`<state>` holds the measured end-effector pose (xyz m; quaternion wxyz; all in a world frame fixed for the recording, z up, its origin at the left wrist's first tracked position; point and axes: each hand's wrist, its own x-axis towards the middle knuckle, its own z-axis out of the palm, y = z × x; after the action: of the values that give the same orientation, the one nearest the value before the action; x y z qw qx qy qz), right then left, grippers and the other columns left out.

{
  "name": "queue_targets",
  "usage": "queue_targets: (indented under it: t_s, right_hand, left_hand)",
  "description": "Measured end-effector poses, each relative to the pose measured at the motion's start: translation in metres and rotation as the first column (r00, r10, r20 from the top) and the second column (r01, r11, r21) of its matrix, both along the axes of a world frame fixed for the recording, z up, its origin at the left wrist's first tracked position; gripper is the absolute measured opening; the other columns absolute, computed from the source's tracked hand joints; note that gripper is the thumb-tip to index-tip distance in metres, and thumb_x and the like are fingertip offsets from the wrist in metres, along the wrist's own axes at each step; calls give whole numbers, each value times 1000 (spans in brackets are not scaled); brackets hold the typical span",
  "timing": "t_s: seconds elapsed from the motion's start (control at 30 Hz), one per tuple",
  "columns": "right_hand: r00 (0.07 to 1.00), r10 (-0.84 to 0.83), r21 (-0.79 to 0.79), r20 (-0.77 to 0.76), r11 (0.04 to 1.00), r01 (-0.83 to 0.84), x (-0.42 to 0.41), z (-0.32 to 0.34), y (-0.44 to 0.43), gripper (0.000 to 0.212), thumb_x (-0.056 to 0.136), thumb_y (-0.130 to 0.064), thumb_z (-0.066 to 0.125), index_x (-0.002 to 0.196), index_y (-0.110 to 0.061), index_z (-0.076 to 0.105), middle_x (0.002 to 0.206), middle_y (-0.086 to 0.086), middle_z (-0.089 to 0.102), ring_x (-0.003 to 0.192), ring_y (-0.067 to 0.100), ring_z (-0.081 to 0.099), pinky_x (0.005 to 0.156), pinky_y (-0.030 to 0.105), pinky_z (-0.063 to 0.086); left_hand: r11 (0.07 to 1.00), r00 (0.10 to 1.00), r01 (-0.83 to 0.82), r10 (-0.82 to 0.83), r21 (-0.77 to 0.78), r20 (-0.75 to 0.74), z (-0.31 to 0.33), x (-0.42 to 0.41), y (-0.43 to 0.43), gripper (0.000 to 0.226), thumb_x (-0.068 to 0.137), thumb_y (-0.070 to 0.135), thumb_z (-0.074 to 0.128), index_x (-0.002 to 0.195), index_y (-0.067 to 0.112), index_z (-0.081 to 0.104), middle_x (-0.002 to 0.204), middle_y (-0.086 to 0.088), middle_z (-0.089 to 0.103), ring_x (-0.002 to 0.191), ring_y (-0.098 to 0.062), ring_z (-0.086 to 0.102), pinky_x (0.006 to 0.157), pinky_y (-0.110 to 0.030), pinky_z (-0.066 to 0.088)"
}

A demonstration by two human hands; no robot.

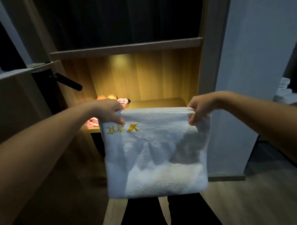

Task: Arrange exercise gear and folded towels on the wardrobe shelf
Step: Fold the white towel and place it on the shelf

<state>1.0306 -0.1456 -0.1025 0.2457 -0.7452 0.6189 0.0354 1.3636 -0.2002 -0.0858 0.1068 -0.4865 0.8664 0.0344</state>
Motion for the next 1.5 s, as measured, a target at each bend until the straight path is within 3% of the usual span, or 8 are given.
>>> queue_targets:
  t_s: [0.2,0.57,0.97,1.07,1.17,1.23,1.33,1.5]
  right_hand:
    - [995,18,-12,99,1000,-16,-9,-2,19,5,85,-28,74,88,-25,70,91,-5,69,92,16,65,74,22,52]
    - [909,-103,506,404,853,-128,-30,27,52,40,89,-19,63,121,5,60,114,20,69,97,31,70,78,35,57]
    - [837,-510,537,201,772,341,-30,-184,12,19,92,-13,63,110,-11,69,108,13,69,94,25,65,87,36,52]
    - [590,-747,590,308,636,498,-29,-224,14,25,88,-13,68,113,-8,67,112,14,69,98,28,66,84,37,55]
    - [308,-886,682,346,463,566,-20,-255,26,30,89,-17,68,114,-2,62,112,16,69,83,26,67,66,35,54]
    - [192,-928,691,318,366,623,-10,-272,33,32,91,-28,67,110,-4,60,109,15,69,79,26,66,61,35,50]
    - [305,-915,485,264,399,778,5,-293,34,51,97,-46,51,130,-7,52,129,16,59,108,35,60,87,41,48]
    - [496,-817,142,295,551,822,21,-302,28,54,100,-47,43,135,-5,46,132,18,55,116,36,54,84,38,41]
  left_hand:
    - [999,995,45,-45,-4,-90,-1,6,19,29,86,42,69,96,15,64,89,0,64,77,-10,60,64,-23,48]
    - [761,986,-90,158,643,-49,43,20,54,47,78,35,69,117,9,63,110,-8,72,101,-25,70,82,-30,57]
    - [745,956,-202,291,635,-36,-175,8,2,19,94,33,61,103,17,66,108,-3,69,102,-16,64,93,-33,49]
    - [718,827,-252,508,649,-241,-221,20,0,16,91,29,67,98,15,66,92,-3,70,86,-14,64,79,-28,49]
    - [617,503,-436,771,655,-391,-265,18,13,21,86,22,73,88,8,57,58,-6,58,53,-16,55,65,-29,43]
    - [461,332,-549,886,697,-325,-288,6,21,35,89,33,70,99,3,56,78,-16,64,72,-27,62,66,-29,42]
    - [378,286,-669,925,640,-249,-308,-8,30,58,95,45,54,132,0,49,129,-19,57,115,-36,56,86,-35,43]
    - [473,323,-744,873,472,-366,-315,-7,27,50,101,40,44,134,3,51,133,-20,54,120,-37,52,96,-43,43]
